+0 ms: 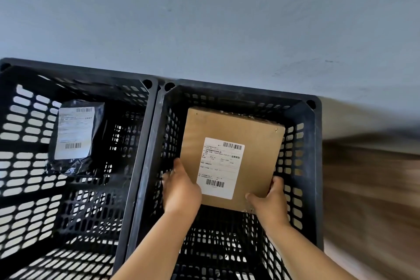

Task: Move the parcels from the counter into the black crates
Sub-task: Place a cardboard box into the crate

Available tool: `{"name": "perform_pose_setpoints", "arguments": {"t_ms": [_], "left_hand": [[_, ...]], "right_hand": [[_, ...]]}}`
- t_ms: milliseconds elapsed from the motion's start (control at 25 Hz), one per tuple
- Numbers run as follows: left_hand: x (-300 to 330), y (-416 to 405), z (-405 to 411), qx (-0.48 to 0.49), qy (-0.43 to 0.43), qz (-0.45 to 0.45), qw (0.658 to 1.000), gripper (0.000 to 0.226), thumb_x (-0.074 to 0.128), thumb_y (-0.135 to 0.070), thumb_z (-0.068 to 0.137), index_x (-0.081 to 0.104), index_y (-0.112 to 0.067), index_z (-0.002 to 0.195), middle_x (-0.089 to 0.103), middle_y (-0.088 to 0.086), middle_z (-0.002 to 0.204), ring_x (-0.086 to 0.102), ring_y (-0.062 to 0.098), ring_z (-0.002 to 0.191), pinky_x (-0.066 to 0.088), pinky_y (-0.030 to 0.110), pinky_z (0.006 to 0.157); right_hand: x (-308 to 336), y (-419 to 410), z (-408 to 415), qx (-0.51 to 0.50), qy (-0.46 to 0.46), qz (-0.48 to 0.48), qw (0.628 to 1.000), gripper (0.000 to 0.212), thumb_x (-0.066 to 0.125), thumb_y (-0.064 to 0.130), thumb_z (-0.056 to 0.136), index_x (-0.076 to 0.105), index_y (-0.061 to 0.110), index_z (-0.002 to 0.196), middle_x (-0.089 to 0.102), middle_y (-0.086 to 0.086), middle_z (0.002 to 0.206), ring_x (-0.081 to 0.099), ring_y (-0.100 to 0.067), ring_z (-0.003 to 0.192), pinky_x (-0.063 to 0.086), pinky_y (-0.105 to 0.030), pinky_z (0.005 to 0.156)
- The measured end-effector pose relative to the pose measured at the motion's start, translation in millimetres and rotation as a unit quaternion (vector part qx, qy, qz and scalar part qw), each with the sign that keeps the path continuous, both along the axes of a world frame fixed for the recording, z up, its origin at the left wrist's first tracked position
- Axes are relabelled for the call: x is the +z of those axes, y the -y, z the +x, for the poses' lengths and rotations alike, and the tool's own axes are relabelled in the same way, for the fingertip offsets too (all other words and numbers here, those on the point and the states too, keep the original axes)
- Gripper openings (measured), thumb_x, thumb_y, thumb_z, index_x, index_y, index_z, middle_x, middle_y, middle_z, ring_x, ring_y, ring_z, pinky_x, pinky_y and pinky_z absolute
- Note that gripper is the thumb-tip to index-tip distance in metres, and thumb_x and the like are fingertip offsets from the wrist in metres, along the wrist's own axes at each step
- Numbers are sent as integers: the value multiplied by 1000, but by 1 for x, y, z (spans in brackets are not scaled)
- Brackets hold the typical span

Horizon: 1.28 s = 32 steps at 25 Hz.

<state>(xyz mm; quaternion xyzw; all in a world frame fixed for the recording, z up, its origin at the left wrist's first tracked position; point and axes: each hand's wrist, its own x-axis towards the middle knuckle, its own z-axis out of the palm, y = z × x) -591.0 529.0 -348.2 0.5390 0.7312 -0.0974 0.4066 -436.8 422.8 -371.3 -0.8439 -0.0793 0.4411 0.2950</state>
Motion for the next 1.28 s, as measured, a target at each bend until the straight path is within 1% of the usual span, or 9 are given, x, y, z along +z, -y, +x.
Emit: {"name": "perform_pose_setpoints", "arguments": {"t_ms": [80, 240, 320, 400, 520, 760, 880, 1120, 1280], "left_hand": [[-3, 0, 4, 45, 26, -11, 999, 75, 50, -6, 89, 11, -21, 152, 36, 12, 147, 42, 30, 130, 50, 38, 92], [-14, -1, 0, 89, 48, -19, 995, 74, 49, -9, 89, 13, -31, 150, 50, 10, 138, 61, 30, 107, 53, 32, 66], [-15, -3, 3, 90, 53, -19, 994, 76, 51, -12, 90, 9, -31, 151, 45, 7, 143, 56, 30, 115, 56, 39, 79], [-14, -4, 9, 63, 28, -17, 997, 82, 53, -14, 92, -2, -19, 152, 28, 9, 152, 37, 31, 132, 47, 41, 95], [-14, -1, 15, 19, -30, -35, 999, 85, 51, -18, 95, -13, -9, 150, 5, 11, 158, 13, 33, 142, 39, 44, 106], [-29, -1, 15, -48, -61, -61, 995, 72, 51, -19, 95, 7, -6, 150, 15, 11, 153, 21, 31, 139, 45, 41, 97], [-43, -6, 12, -77, -57, -52, 994, 68, 52, -18, 93, 13, -6, 148, 15, 12, 154, 18, 32, 140, 39, 41, 104], [-52, 24, -6, -251, -82, -38, 964, 84, 44, -3, 94, -17, -14, 150, -31, 14, 153, -20, 30, 145, 11, 36, 118], [-63, 34, -14, -340, -96, -20, 935, 91, 43, 2, 91, -32, -14, 141, -39, 13, 148, -34, 29, 136, -3, 37, 118]], "right_hand": [[2, -3, 0, 17, 24, -2, 1000, 56, 71, -3, 78, 37, 25, 112, 59, 1, 105, 57, -17, 93, 45, -27, 78], [-7, -12, -2, 39, 108, -12, 993, 54, 72, 2, 78, 39, 21, 116, 59, -6, 114, 58, -24, 102, 50, -35, 83], [-13, -18, -1, 53, 124, -7, 991, 47, 70, 7, 82, 39, 17, 117, 60, -7, 117, 58, -27, 106, 50, -36, 85], [-18, -21, -2, 71, 111, -16, 991, 44, 65, 15, 88, 39, 14, 123, 59, -7, 122, 57, -28, 109, 47, -33, 84], [-23, -16, -7, 93, 79, -46, 991, 55, 59, 21, 92, 32, 16, 140, 55, -7, 131, 55, -27, 114, 46, -31, 87], [-33, -27, 1, 129, 44, -92, 986, 61, 46, 14, 98, 17, 19, 152, 52, -9, 137, 54, -27, 119, 43, -32, 96], [-36, -34, 5, 145, 30, -100, 984, 66, 46, 8, 97, 15, 21, 152, 52, -7, 137, 54, -27, 119, 42, -29, 93], [-40, -26, 5, 162, 12, -117, 980, 76, 45, 1, 95, 5, 24, 154, 45, -5, 146, 51, -23, 124, 42, -26, 93], [-41, -29, 5, 178, 11, -132, 975, 79, 45, 2, 95, -2, 25, 154, 42, -4, 147, 56, -19, 110, 44, -21, 78]]}}
